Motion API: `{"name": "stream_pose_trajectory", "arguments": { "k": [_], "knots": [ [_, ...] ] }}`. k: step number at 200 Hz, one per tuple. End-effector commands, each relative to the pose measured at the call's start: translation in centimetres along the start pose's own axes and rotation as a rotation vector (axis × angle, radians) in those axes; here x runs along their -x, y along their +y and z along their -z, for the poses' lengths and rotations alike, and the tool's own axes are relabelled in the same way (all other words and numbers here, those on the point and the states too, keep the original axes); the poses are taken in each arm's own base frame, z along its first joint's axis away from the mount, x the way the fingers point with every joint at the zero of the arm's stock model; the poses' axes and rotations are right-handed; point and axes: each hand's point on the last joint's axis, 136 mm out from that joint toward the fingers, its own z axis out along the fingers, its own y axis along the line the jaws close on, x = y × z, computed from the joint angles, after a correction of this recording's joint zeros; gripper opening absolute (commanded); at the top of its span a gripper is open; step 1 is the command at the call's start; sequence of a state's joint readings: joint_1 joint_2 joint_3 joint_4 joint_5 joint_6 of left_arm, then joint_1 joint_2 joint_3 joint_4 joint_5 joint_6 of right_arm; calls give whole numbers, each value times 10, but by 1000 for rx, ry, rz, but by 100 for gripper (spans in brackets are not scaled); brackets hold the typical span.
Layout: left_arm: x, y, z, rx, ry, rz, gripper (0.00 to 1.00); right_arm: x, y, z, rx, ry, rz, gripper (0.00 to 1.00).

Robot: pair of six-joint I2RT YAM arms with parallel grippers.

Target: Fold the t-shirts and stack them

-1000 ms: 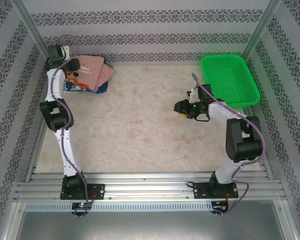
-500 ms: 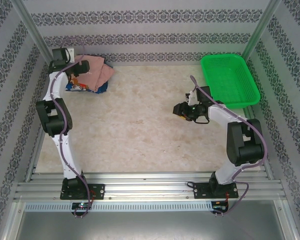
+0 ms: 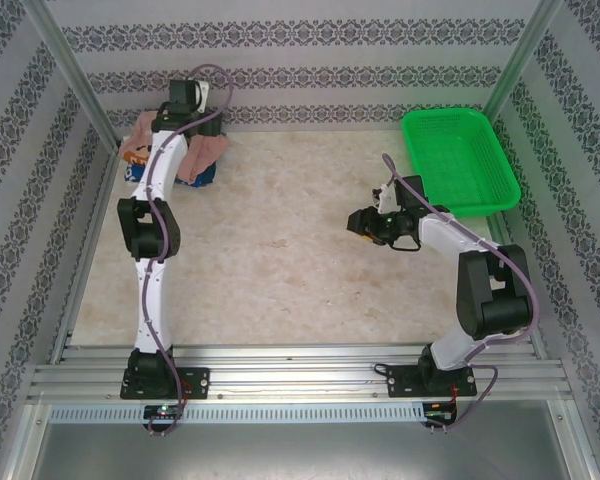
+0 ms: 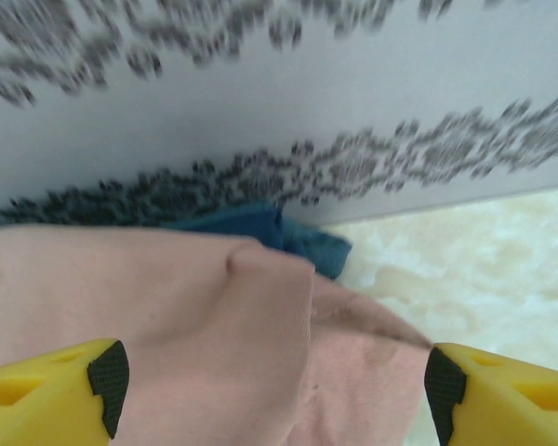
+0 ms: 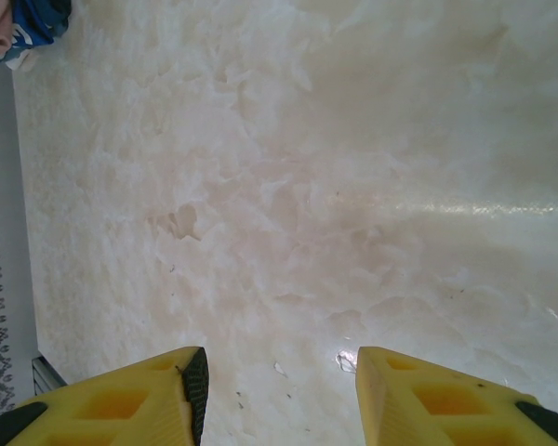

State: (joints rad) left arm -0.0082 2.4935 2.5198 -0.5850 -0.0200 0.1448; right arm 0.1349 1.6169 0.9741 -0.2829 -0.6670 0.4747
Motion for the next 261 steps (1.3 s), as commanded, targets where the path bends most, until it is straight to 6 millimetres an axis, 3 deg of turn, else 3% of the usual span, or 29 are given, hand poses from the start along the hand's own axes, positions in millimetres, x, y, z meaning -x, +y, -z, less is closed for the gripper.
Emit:
{"name": "stream_pose_trajectory", "arguments": {
  "k": [1, 41, 120, 159, 168, 192, 209, 232, 261],
  "knots": [
    [-17, 18, 4, 91, 94, -36, 84, -2, 2, 4, 12, -12, 15, 48],
    [-29, 19, -9, 128, 116, -79, 84, -3, -1, 2, 18, -8, 9, 48],
    [-54, 24, -55, 193, 123, -109, 82, -6, -10, -3, 14, 5, -8, 48],
    [-47, 36, -54, 217, 94, -62, 55, -8, -11, -1, 7, 2, -8, 48],
    [-41, 34, -50, 204, 82, -58, 53, -9, -12, -1, 7, 2, -7, 48],
    [-22, 29, -36, 159, 32, -40, 58, -9, -14, -4, 8, 4, -19, 48],
    [-12, 31, -29, 162, 3, -34, 68, -11, -15, -7, 13, 10, -21, 47],
    [-11, 35, -26, 173, 9, -35, 81, -13, -16, -9, 17, 17, -22, 47],
    [-15, 41, -21, 151, 24, 27, 83, -15, -18, -12, 19, 26, -27, 48]
  ]
}}
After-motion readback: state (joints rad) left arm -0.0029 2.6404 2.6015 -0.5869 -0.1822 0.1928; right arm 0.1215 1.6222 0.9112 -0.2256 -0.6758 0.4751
